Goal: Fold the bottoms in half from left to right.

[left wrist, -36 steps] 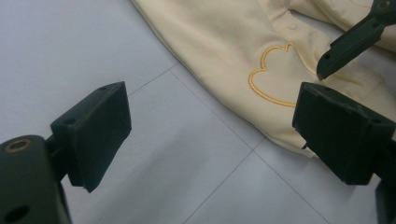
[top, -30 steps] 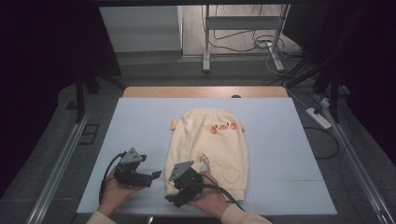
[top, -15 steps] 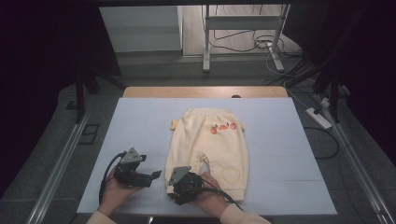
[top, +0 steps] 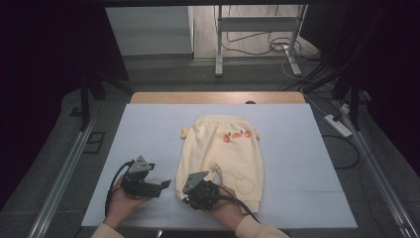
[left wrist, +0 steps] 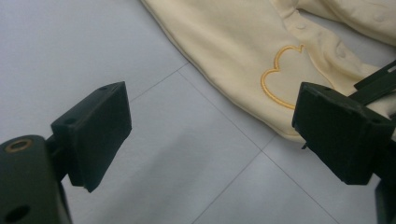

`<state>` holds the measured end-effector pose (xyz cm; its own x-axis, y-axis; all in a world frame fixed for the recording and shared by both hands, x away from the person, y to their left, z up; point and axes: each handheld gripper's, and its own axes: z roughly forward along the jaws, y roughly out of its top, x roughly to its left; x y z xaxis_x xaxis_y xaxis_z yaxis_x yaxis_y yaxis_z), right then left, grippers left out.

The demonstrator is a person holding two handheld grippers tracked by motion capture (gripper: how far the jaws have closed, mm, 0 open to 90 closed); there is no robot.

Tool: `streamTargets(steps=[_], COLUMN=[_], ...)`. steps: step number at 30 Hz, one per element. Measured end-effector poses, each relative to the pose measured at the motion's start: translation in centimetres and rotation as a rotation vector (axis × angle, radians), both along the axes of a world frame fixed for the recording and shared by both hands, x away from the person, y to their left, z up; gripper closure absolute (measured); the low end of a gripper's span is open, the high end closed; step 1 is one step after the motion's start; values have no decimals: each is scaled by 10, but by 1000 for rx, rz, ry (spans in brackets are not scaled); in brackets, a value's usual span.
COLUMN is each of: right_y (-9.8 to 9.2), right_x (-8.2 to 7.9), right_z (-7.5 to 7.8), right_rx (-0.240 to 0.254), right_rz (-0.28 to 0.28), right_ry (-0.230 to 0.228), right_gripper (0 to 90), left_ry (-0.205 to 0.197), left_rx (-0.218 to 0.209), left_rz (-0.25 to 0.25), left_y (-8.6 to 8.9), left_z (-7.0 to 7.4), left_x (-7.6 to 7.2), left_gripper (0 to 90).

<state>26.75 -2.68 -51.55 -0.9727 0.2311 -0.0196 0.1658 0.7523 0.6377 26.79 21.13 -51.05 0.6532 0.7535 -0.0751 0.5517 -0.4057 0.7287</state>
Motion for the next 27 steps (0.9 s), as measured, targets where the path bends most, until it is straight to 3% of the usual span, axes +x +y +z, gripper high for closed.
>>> streamTargets(steps=[16,18,24,27], right_y=[-4,-5,-6,-5], right_x=[2,2,4,4], right_z=[2,2,2,2], right_rx=[26,25,27,27], right_rz=[-2,2,8,9], right_ry=[28,26,35,34], right_gripper=[777,777,776,775], left_ry=[15,29,21,24], left_rx=[-53,-46,-17,-21], left_rz=[7,-4,-25,-25], left_y=[-10,-11,-18,-20], left_z=[14,17,23,25], left_x=[30,34,45,51], left_gripper=[137,136,132,131])
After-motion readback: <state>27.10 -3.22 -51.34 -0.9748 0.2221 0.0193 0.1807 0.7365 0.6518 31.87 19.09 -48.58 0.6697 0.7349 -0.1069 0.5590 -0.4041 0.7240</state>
